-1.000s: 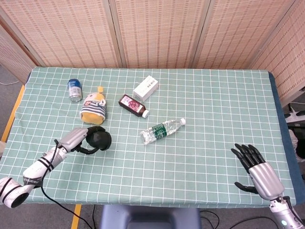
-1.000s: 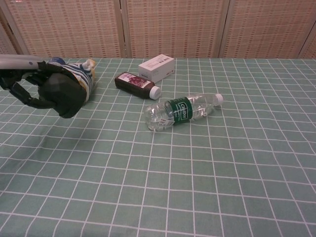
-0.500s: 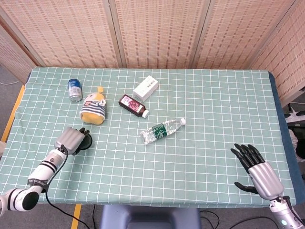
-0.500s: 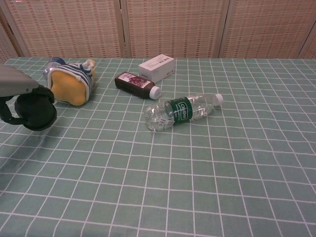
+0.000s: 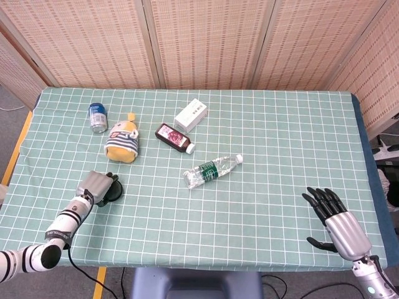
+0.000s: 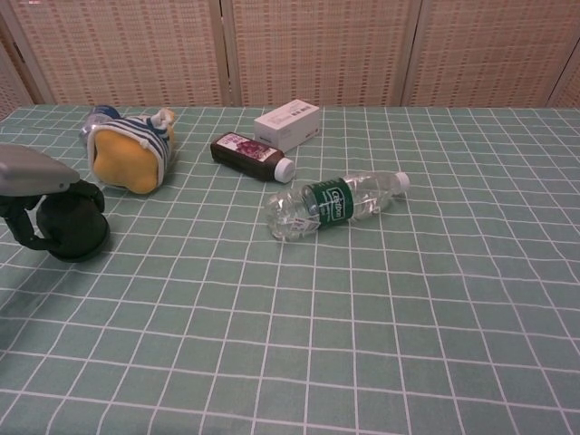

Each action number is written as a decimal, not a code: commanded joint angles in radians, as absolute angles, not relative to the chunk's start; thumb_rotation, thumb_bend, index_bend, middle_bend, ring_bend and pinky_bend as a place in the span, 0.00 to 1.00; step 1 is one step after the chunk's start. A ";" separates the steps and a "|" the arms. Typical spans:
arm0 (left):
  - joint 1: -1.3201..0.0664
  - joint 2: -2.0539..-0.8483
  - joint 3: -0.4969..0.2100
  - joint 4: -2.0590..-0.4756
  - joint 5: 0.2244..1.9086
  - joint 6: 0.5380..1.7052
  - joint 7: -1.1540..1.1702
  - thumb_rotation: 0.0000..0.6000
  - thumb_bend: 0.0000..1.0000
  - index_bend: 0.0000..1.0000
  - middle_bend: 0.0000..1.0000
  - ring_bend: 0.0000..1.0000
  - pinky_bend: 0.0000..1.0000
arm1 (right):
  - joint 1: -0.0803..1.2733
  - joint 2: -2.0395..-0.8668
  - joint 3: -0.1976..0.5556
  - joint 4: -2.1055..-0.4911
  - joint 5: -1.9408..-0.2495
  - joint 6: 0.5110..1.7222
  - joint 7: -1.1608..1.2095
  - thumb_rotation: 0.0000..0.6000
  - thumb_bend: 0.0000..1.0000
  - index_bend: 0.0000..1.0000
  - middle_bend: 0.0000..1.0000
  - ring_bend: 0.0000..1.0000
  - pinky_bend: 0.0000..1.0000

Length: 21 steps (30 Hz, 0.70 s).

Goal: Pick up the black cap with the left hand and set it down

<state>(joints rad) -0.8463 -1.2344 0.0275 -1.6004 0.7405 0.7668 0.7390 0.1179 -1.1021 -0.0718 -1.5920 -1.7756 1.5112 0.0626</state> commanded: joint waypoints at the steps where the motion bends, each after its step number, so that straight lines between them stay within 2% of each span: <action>1: -0.843 -1.247 0.042 -1.583 0.759 0.766 0.720 1.00 0.55 0.72 0.66 0.46 0.39 | 0.119 -1.102 -0.070 -1.591 -1.774 1.510 0.063 1.00 0.00 0.00 0.00 0.00 0.00; 4: -0.843 -1.254 0.047 -1.573 0.767 0.763 0.698 1.00 0.54 0.52 0.50 0.36 0.32 | 0.120 -1.103 -0.070 -1.590 -1.772 1.507 0.063 1.00 0.00 0.00 0.00 0.00 0.00; 8: -0.839 -1.266 0.051 -1.556 0.784 0.759 0.665 1.00 0.50 0.14 0.20 0.16 0.23 | 0.121 -1.104 -0.069 -1.588 -1.772 1.507 0.063 1.00 0.00 0.00 0.00 0.00 0.00; 10: -0.832 -1.276 0.047 -1.546 0.813 0.766 0.636 1.00 0.48 0.04 0.12 0.10 0.21 | 0.121 -1.103 -0.069 -1.589 -1.772 1.509 0.062 1.00 0.00 0.00 0.00 0.00 0.00; 12: -0.820 -1.287 0.044 -1.530 0.857 0.777 0.604 1.00 0.46 0.00 0.06 0.06 0.16 | 0.119 -1.102 -0.069 -1.591 -1.772 1.510 0.058 1.00 0.00 0.00 0.00 0.00 0.00; 15: -0.808 -1.296 0.043 -1.513 0.901 0.782 0.564 1.00 0.43 0.00 0.00 0.01 0.10 | 0.118 -1.101 -0.069 -1.593 -1.770 1.510 0.057 1.00 0.00 0.00 0.00 0.00 0.00; 21: -0.791 -1.294 0.034 -1.508 0.964 0.788 0.494 1.00 0.41 0.00 0.00 0.00 0.08 | 0.118 -1.100 -0.069 -1.596 -1.766 1.506 0.054 1.00 0.00 0.00 0.00 0.00 0.00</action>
